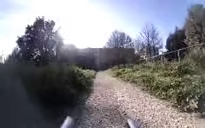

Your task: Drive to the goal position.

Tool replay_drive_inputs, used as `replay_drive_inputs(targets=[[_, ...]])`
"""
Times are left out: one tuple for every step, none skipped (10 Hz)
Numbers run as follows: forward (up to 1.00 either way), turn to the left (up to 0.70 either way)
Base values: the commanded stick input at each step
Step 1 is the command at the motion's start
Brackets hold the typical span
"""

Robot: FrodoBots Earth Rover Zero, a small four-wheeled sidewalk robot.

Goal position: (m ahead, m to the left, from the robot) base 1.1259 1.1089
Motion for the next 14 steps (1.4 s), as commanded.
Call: replay_drive_inputs(targets=[[0.5, 0.0], [0.5, 0.0], [0.5, 0.0], [0.5, 0.0], [0.5, 0.0], [0.5, 0.0], [0.5, 0.0], [0.5, 0.0], [0.5, 0.0], [0.5, 0.0], [0.5, 0.0], [0.5, 0.0], [0.5, 0.0], [0.5, 0.0]])
